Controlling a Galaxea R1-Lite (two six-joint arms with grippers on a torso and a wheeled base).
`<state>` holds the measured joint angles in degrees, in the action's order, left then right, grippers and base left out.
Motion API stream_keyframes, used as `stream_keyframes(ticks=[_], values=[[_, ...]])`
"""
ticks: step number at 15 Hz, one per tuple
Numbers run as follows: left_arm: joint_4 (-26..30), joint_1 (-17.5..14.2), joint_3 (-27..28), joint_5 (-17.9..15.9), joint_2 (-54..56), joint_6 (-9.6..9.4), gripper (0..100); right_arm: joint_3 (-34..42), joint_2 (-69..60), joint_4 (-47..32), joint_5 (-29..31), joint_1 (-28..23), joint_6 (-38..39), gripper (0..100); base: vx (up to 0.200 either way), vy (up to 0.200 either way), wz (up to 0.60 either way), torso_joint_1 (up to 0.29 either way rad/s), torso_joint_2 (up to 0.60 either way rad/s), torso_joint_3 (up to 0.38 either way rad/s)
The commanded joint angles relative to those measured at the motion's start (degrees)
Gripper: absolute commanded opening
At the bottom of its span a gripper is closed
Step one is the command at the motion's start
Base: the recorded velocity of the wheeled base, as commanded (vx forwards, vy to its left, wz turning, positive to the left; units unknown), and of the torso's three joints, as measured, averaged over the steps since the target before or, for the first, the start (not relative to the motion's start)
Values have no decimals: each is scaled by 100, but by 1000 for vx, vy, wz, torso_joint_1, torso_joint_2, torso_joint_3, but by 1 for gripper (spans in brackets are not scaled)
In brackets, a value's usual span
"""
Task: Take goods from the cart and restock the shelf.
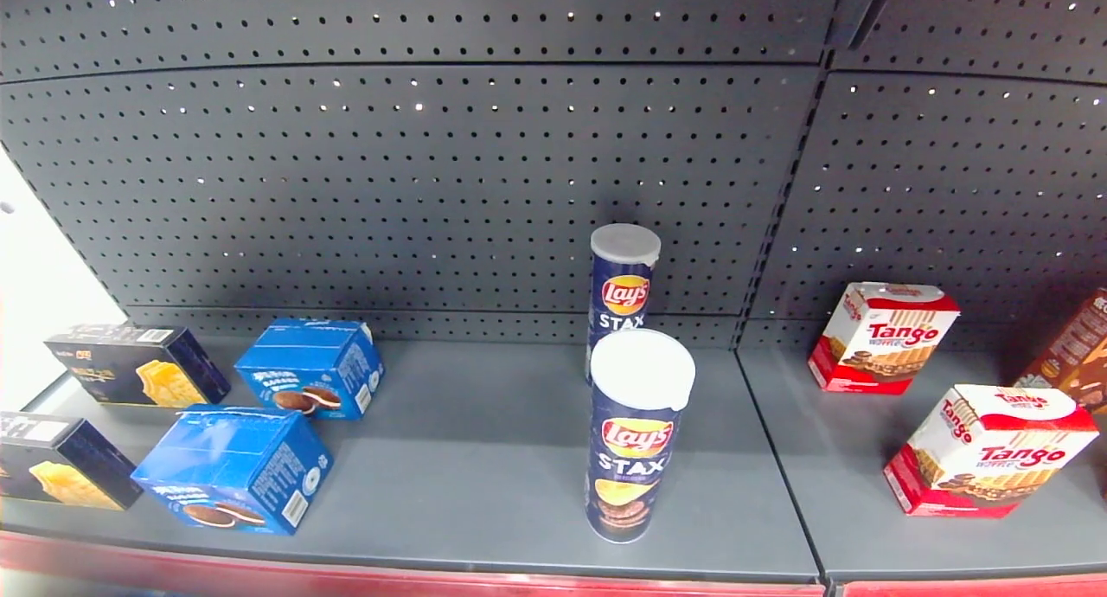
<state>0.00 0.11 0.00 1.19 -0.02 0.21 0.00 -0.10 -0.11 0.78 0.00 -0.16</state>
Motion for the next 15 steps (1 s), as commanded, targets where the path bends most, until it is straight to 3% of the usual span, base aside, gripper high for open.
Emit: stream_keyframes(ticks=[1,3,15], values=[[0,-2,0,4,2,6,100,0,10,2,1,0,-2,100,0,0,0,0,0,0],[0,-2,0,4,2,6,100,0,10,2,1,0,-2,100,0,0,-600,2,2,5],[0,-2,0,12,2,14,100,0,10,-7,1,0,-2,100,0,0,0,0,0,0]])
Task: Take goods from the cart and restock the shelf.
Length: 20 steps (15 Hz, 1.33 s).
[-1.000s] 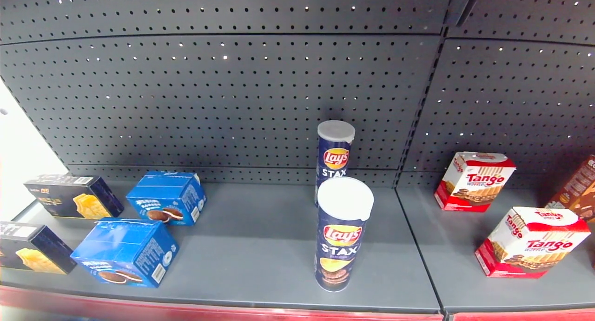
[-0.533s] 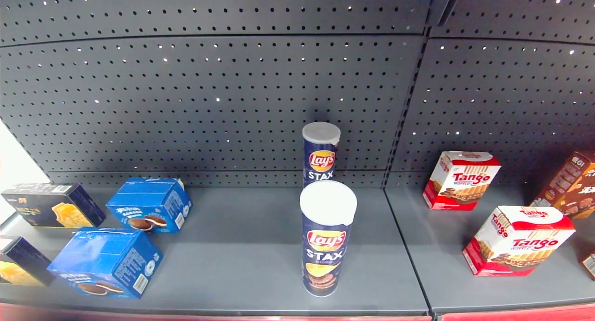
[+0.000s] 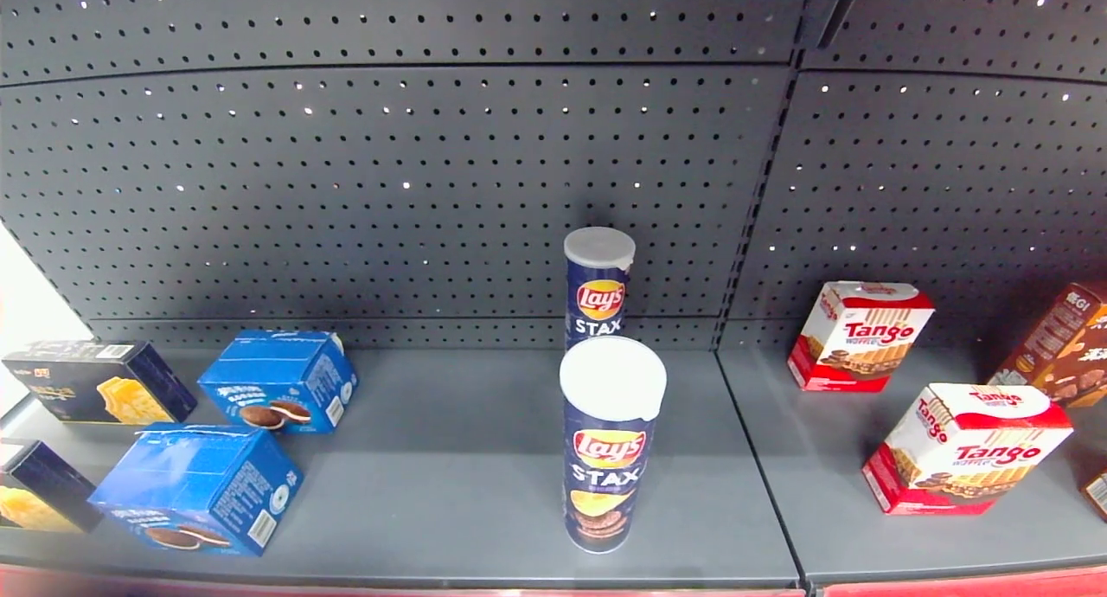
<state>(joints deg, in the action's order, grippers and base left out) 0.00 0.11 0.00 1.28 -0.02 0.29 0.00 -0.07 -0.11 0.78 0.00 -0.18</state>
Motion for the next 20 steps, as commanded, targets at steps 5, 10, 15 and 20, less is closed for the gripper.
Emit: stream_keyframes(ticks=[5,10,15,20], values=[[0,7,0,4,2,6,100,0,7,2,1,0,1,100,-80,0,0,2,0,0],[0,7,0,4,2,6,100,0,7,2,1,0,9,100,0,0,0,0,0,0],[0,-2,0,4,2,6,100,0,7,2,1,0,9,100,0,0,0,0,0,0],[0,-2,0,4,2,6,100,0,7,2,1,0,1,100,0,0,0,0,0,0]])
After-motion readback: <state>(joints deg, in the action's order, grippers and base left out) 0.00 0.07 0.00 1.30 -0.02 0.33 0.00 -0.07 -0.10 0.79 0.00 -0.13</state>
